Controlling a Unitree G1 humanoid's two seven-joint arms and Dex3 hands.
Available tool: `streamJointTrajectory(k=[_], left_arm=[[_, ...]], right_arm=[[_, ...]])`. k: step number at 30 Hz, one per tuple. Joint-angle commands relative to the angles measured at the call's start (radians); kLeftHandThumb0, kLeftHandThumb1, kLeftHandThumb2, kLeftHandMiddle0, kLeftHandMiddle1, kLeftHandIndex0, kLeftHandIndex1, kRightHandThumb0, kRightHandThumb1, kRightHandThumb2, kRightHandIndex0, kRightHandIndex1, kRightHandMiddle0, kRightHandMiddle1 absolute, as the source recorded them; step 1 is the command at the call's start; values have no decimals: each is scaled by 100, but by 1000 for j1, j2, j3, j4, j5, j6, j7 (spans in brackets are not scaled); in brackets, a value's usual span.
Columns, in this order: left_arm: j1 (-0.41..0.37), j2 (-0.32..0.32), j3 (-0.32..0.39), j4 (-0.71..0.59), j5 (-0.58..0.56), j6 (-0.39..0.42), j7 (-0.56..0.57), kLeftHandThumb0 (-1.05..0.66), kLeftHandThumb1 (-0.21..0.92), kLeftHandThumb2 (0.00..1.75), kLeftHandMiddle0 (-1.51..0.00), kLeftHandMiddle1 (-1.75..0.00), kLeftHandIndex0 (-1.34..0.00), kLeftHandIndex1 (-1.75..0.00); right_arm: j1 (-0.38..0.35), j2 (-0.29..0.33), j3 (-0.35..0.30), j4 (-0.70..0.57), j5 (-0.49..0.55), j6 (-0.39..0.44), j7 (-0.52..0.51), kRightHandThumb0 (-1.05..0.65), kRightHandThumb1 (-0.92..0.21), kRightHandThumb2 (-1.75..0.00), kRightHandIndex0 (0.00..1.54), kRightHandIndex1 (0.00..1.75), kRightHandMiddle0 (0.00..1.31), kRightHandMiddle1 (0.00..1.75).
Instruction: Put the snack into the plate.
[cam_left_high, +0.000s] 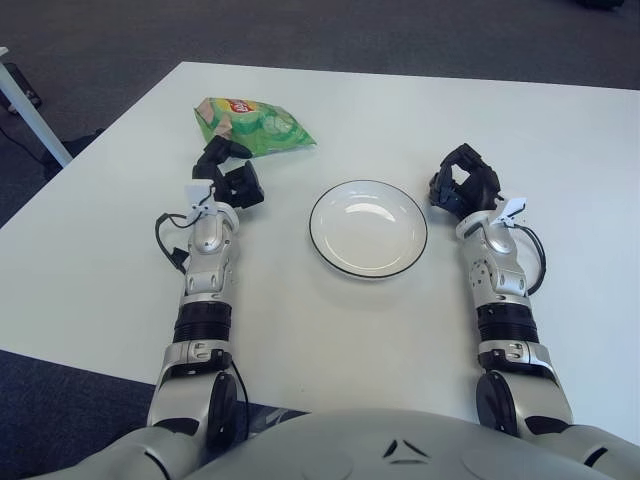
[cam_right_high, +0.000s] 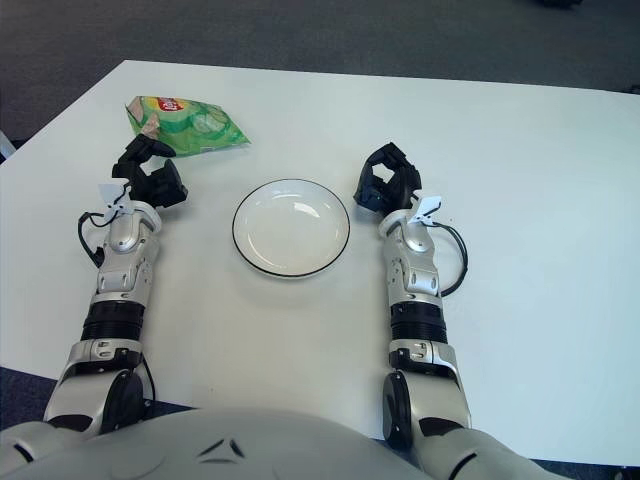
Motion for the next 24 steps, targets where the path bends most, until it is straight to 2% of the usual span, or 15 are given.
streamJointTrajectory(k=[1, 12, 17, 21, 24], left_arm=[[31, 7, 3, 22, 9, -2, 9, -51, 24, 141, -132, -175, -68, -175], [24, 45, -25, 24, 89, -6, 17, -50, 27, 138, -132, -175, -66, -175], [12, 75, -40, 36, 144, -47, 26, -48, 31, 133, -130, -175, -62, -175], [-13, 100, -52, 59, 215, -92, 77, -48, 32, 131, -130, -175, -61, -175], [-25, 109, -58, 70, 250, -97, 112, -48, 32, 131, -131, -175, -61, -175]], right_arm=[[60, 4, -6, 28, -1, 4, -2, -47, -35, -128, 122, 175, 59, 175], [61, 0, 0, 28, -7, 3, 1, -47, -35, -128, 122, 175, 59, 175], [64, -2, 2, 25, -10, 5, -1, -47, -35, -128, 120, 175, 59, 175], [65, -3, 5, 24, -18, -1, -4, -47, -35, -127, 120, 175, 59, 175], [66, -4, 8, 25, -27, -9, -4, -47, -35, -127, 120, 175, 59, 175]])
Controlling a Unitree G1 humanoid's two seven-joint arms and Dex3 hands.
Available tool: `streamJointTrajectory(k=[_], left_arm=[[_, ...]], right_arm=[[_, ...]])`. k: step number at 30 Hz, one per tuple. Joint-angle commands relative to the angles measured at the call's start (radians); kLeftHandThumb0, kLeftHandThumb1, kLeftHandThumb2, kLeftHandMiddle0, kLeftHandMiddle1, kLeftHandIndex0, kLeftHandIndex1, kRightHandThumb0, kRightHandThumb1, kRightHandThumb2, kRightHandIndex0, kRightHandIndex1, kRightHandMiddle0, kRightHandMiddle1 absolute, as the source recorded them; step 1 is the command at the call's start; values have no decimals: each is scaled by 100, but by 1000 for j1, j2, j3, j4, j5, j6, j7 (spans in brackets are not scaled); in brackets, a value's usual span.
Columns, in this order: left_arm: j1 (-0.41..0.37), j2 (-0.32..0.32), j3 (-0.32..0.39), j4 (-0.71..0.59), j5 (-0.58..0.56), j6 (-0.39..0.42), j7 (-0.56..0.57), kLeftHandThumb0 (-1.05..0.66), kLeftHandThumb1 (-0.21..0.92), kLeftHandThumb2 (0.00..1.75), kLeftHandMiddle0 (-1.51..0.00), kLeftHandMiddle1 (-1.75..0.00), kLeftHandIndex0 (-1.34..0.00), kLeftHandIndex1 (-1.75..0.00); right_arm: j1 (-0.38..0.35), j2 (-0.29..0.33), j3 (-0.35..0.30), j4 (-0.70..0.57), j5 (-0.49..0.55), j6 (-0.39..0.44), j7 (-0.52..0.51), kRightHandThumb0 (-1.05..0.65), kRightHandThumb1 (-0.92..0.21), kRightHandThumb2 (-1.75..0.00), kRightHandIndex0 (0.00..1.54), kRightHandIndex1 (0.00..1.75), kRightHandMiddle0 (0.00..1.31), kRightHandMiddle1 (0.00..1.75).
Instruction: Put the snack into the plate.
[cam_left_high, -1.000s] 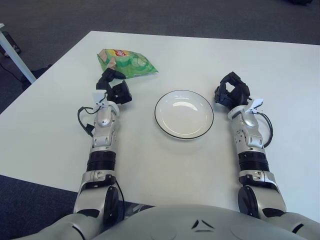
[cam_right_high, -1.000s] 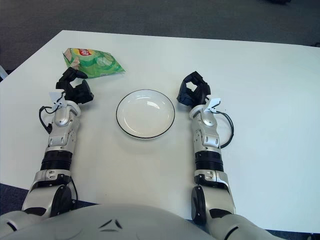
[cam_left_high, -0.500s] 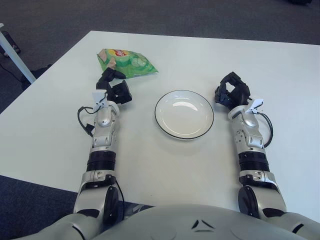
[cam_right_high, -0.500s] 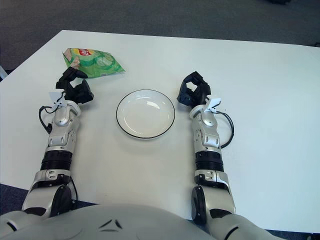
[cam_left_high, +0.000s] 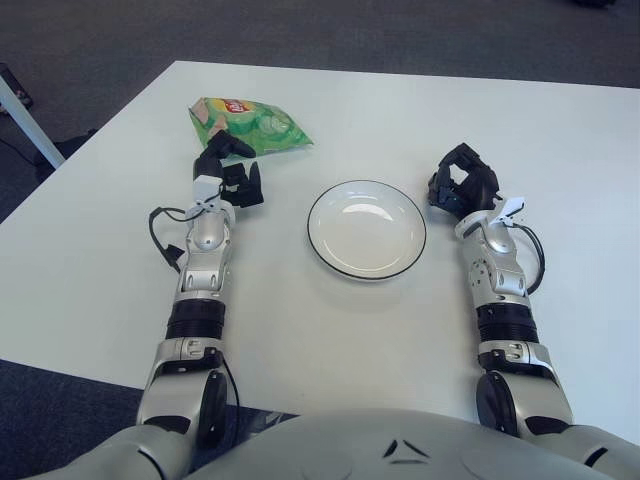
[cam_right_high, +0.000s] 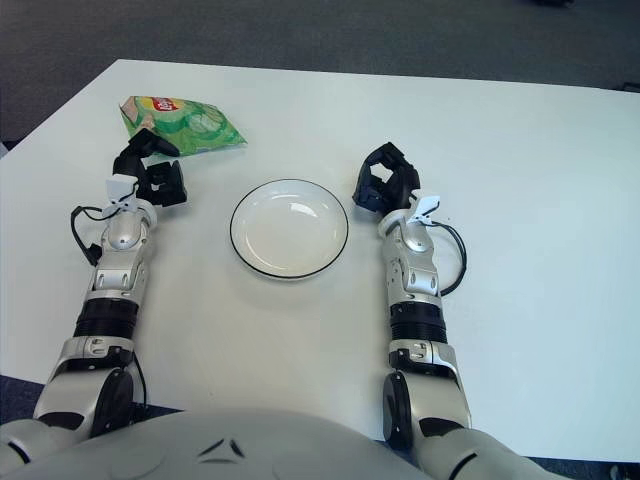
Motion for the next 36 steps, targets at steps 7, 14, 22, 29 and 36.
streamJointTrajectory(k=[7, 14, 22, 29, 36], left_arm=[[-44, 79, -39, 25, 189, 27, 145, -48, 32, 131, -132, -175, -61, -175], [-83, 157, -87, 17, 335, 57, 210, -49, 30, 133, -131, -175, -63, -175], [-106, 225, -128, -7, 397, 48, 201, -49, 30, 134, -132, -175, -63, -175], [-70, 268, -136, -234, 394, 107, 72, -49, 30, 134, -132, -175, -63, -175], [-59, 312, -138, -342, 430, 150, -9, -49, 29, 135, -130, -175, -64, -175]], right_arm=[[69, -4, 3, 34, -33, -33, -3, -47, -36, -127, 119, 175, 58, 175], [70, -8, 9, 44, -45, -45, -6, -47, -37, -126, 117, 175, 57, 175], [68, -9, 8, 46, -52, -42, -7, -46, -39, -123, 114, 175, 56, 175], [68, -11, 12, 49, -64, -40, -15, -45, -41, -121, 113, 175, 54, 175], [66, -18, 22, 54, -82, -28, -25, -45, -42, -119, 113, 175, 54, 175]])
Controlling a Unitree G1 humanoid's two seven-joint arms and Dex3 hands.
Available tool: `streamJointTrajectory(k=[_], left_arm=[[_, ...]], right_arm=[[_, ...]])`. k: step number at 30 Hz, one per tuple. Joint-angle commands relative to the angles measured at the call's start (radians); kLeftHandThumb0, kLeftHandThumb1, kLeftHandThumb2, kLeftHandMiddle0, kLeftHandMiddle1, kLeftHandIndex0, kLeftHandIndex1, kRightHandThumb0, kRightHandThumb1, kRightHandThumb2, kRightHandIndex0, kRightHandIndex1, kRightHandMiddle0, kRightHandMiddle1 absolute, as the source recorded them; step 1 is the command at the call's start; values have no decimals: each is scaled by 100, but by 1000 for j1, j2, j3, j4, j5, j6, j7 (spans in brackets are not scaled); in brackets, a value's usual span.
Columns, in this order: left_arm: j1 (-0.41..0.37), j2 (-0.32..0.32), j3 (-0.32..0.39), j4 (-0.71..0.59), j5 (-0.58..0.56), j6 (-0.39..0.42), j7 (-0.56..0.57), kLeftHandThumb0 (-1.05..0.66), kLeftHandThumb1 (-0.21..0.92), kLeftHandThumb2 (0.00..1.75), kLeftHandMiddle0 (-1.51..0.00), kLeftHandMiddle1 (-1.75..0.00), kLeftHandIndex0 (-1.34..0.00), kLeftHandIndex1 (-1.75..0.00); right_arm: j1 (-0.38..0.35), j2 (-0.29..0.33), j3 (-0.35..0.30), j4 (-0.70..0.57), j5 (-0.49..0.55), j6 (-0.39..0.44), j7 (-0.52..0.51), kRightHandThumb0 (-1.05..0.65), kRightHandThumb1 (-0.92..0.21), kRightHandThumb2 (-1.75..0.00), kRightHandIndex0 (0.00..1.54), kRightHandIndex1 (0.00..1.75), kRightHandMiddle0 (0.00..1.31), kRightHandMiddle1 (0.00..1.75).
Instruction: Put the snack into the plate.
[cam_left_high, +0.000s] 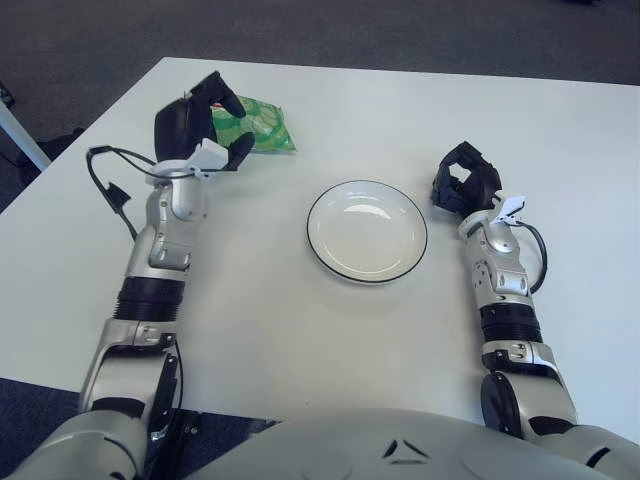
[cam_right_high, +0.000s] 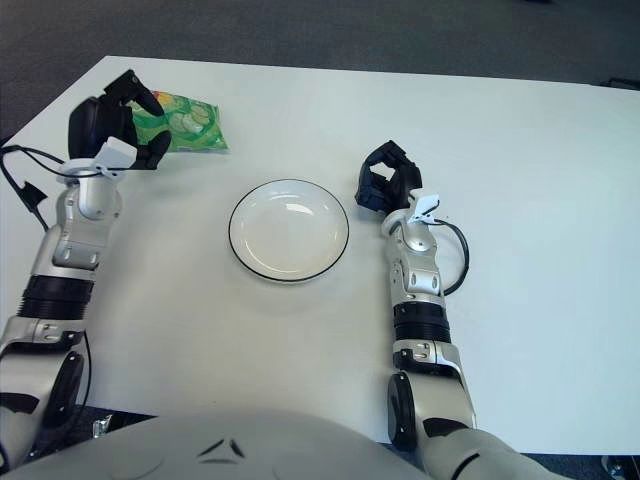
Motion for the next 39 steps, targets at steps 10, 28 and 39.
streamJointTrajectory(k=[10, 28, 39], left_arm=[[-10, 66, -16, -127, 107, 75, -88, -50, 28, 136, -130, -175, -65, -175], [-129, 214, -119, 59, 299, -114, 9, -50, 28, 136, -112, -175, -64, -175], [-234, 294, -191, 255, 360, -211, 18, -39, 67, 80, -54, -147, -40, -168]], right_arm=[[68, -12, 26, 45, -55, 19, -21, -45, -41, -120, 111, 175, 54, 175], [59, -18, 40, 53, -79, 43, -38, -47, -36, -126, 115, 175, 58, 175], [57, -20, 44, 60, -80, 47, -48, -49, -31, -133, 119, 175, 62, 175]])
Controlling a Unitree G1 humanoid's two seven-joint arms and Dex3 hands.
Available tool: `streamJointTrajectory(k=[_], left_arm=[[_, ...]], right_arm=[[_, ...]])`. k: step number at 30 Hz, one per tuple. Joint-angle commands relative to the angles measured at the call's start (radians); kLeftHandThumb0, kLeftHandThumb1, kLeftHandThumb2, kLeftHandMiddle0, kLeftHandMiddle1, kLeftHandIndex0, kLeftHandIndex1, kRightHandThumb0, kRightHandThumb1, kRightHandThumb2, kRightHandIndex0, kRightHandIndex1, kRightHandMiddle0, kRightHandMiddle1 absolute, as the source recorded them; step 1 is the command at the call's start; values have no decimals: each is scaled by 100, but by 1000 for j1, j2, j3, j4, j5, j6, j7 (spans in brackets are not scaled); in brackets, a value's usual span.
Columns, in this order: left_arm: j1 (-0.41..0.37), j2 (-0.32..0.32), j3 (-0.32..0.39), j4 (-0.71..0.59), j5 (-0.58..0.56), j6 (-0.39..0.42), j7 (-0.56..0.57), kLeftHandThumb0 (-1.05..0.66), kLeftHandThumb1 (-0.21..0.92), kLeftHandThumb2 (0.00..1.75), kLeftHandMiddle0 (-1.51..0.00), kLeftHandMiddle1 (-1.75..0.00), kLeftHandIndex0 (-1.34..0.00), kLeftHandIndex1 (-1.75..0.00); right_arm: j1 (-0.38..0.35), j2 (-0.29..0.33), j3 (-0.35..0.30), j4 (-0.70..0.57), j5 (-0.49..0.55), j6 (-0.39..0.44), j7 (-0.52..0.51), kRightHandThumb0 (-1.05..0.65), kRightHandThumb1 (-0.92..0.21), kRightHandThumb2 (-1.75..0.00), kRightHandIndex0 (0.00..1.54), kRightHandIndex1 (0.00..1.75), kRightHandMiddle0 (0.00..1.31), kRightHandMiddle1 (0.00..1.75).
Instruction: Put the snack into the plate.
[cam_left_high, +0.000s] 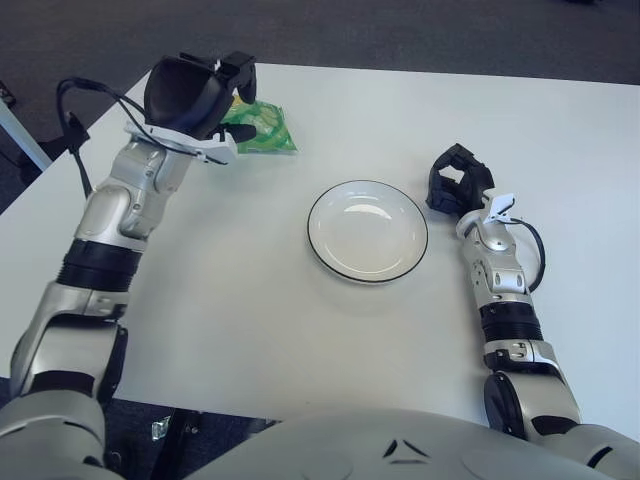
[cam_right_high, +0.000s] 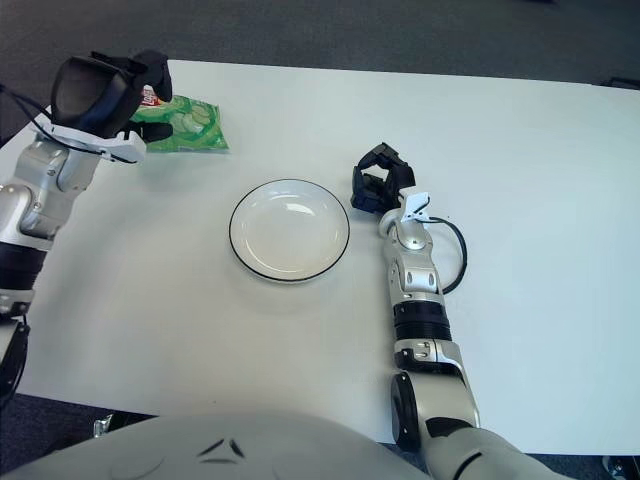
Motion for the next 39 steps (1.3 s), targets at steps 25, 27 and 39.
streamJointTrajectory(k=[25, 27, 39], left_arm=[[-401, 7, -314, 803, 109, -134, 10, -104, 92, 62, 0, -1, 0, -47], [-411, 2, -325, 824, 104, -139, 13, -104, 92, 63, 0, 0, 0, -44], [-468, -67, -372, 963, 70, -118, -44, -105, 92, 53, 0, 0, 0, -21]], right_arm=[[59, -10, 4, 69, -7, 15, 4, -49, -29, -135, 115, 175, 64, 175], [60, -11, 3, 71, -6, 14, 6, -49, -29, -135, 114, 175, 64, 175], [66, -17, 9, 70, -5, 13, 18, -49, -29, -135, 113, 175, 64, 175]])
